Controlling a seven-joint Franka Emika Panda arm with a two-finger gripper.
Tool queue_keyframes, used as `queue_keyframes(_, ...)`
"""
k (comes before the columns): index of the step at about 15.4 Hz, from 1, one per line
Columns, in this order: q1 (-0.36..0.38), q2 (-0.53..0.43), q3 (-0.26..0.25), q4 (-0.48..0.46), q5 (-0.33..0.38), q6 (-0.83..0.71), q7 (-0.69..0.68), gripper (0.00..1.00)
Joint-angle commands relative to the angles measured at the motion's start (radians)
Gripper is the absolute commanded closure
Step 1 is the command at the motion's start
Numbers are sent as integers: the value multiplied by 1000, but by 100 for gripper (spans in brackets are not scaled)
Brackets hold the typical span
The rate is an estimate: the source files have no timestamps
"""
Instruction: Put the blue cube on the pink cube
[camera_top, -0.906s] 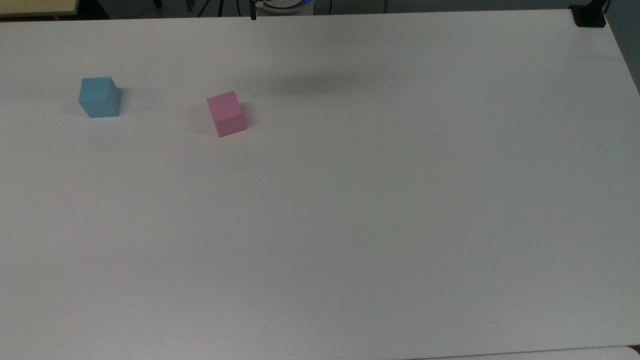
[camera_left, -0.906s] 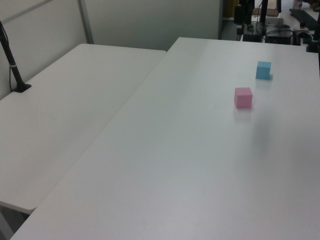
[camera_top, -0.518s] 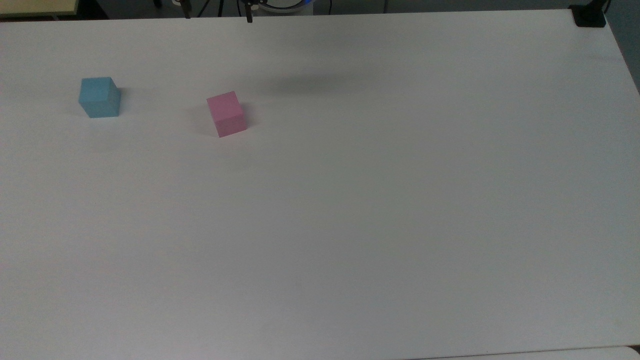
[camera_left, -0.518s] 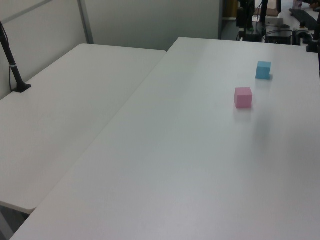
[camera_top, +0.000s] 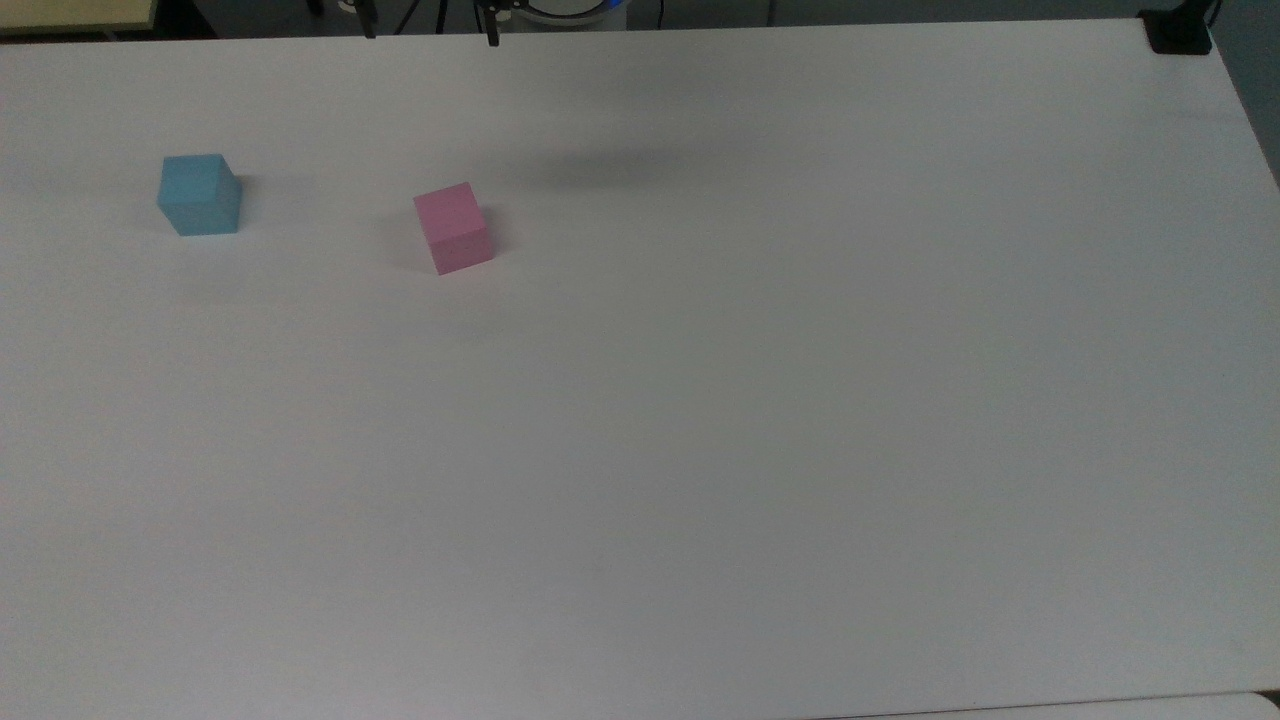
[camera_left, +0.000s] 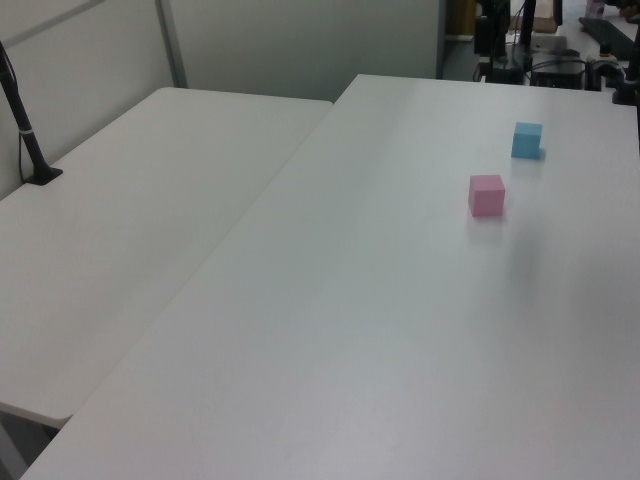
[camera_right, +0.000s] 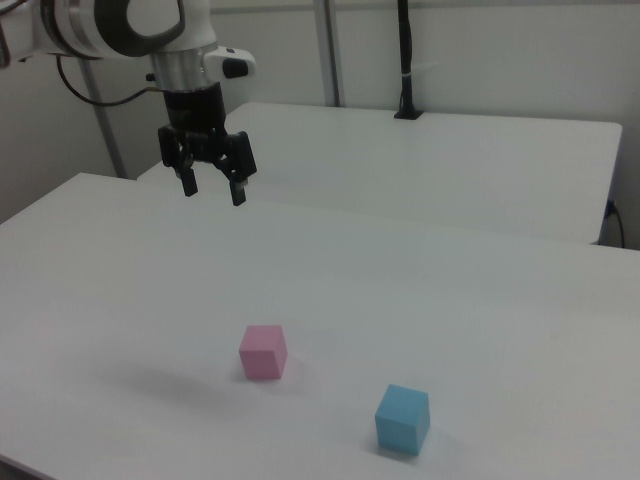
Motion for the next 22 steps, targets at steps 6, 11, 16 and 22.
queue_keyframes(6, -6, -18, -219, -215, -7, 273, -240, 0)
queue_keyframes(11, -15, -6, -326, -362, -119, 432, -325, 0)
queue_keyframes(16, -52, 101, -394, -381, -127, 507, -424, 0)
queue_keyframes(22, -127, 247, -392, -387, -127, 638, -515, 0)
